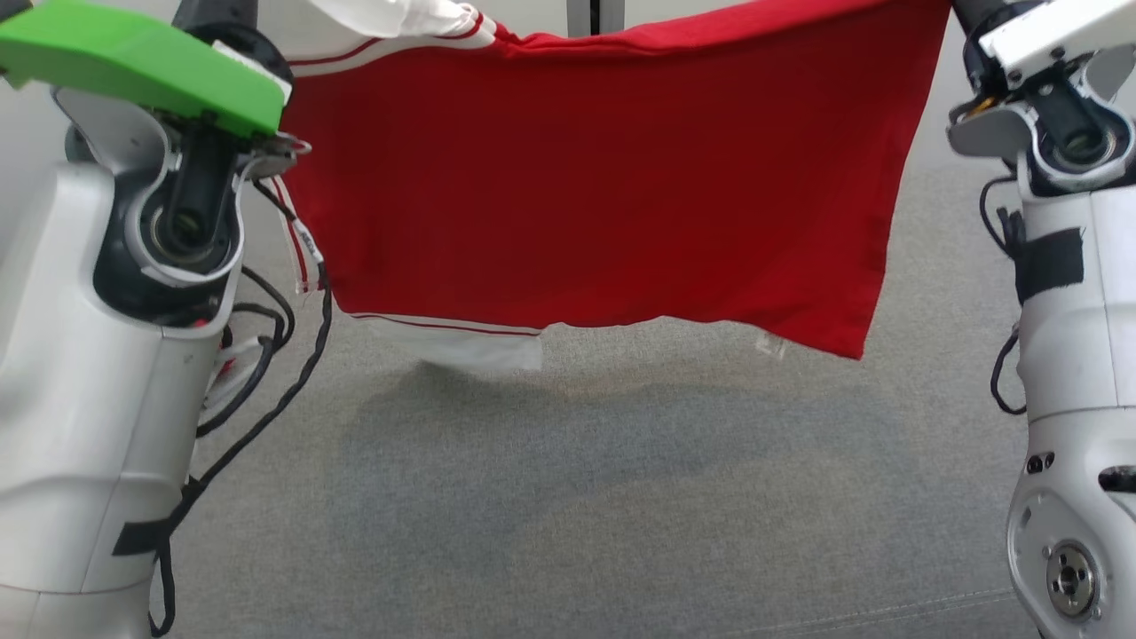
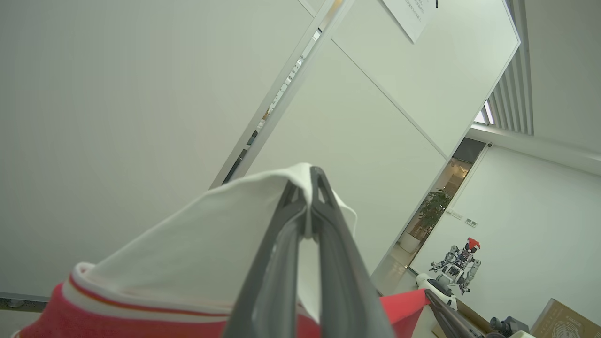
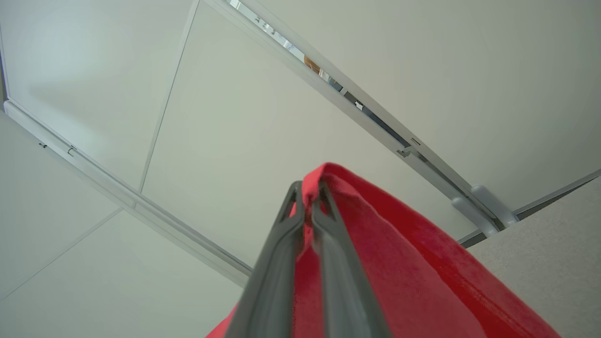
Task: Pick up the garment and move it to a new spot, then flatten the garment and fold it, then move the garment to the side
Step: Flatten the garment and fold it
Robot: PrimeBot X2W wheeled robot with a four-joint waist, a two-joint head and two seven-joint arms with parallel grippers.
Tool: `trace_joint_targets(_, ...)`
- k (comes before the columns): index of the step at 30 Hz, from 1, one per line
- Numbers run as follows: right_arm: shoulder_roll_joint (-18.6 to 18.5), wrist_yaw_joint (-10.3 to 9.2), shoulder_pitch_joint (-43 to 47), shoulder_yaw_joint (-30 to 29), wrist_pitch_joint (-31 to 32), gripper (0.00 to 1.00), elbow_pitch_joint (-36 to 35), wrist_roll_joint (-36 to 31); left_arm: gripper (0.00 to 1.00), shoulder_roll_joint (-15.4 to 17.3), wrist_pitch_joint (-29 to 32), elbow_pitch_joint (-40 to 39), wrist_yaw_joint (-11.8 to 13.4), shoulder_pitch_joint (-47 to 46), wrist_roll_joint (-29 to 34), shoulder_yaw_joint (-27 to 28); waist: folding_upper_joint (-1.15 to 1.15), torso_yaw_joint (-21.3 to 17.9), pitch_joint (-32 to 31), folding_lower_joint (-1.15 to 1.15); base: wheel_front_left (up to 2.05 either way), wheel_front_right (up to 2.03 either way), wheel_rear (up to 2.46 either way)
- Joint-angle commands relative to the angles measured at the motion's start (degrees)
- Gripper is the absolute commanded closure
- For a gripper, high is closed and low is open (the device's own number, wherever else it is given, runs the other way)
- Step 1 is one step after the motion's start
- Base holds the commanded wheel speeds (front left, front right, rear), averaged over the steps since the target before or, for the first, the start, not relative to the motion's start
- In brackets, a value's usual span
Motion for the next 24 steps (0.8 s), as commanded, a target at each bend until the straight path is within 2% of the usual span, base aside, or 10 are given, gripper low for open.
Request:
trace_joint_targets(1, 0.3, 0.02, -2.4, -1.4, 1.1, 1.0, -0.3, -1.8, 1.0, -0.1, 0.8, 0.4, 0.1, -2.4, 0.2, -0.2, 0.0, -0.4, -2.8, 0.0, 0.0, 0.0, 0.0)
trace_joint_targets(9, 2.0, 0.02, -11.7, -8.8, 6.5, 1.0, -1.2, -12.6, 1.0, 2.0, 5.9, 3.5, 1.3, -10.6, 2.6, -2.5, 0.0, -1.0, -5.2, 0.0, 0.0, 0.0, 0.0)
trace_joint_targets(14, 2.4, 0.02, -14.2, -12.8, 10.3, 1.0, -2.1, -19.6, 1.0, 3.0, 8.6, 6.1, 1.9, -14.1, 4.2, -4.4, 0.0, -0.9, -4.8, 0.0, 0.0, 0.0, 0.0)
trace_joint_targets(17, 2.5, 0.02, -14.6, -14.7, 12.0, 1.0, -2.1, -22.0, 1.0, 2.6, 9.6, 7.7, 2.2, -15.3, 4.4, -5.0, 0.0, -0.7, -3.6, 0.0, 0.0, 0.0, 0.0)
trace_joint_targets(21, 2.5, 0.02, -15.7, -16.0, 11.2, 1.0, 0.3, -23.8, 1.0, 1.8, 10.5, 10.6, 2.7, -17.2, 5.3, -6.1, 0.0, -0.3, -0.5, 0.0, 0.0, 0.0, 0.0)
trace_joint_targets(24, 2.5, 0.02, -17.6, -15.4, 8.1, 1.0, 2.6, -25.4, 1.0, 1.1, 10.2, 13.7, 2.6, -19.6, 6.4, -7.0, 0.0, -0.1, 2.6, 0.0, 0.0, 0.0, 0.0)
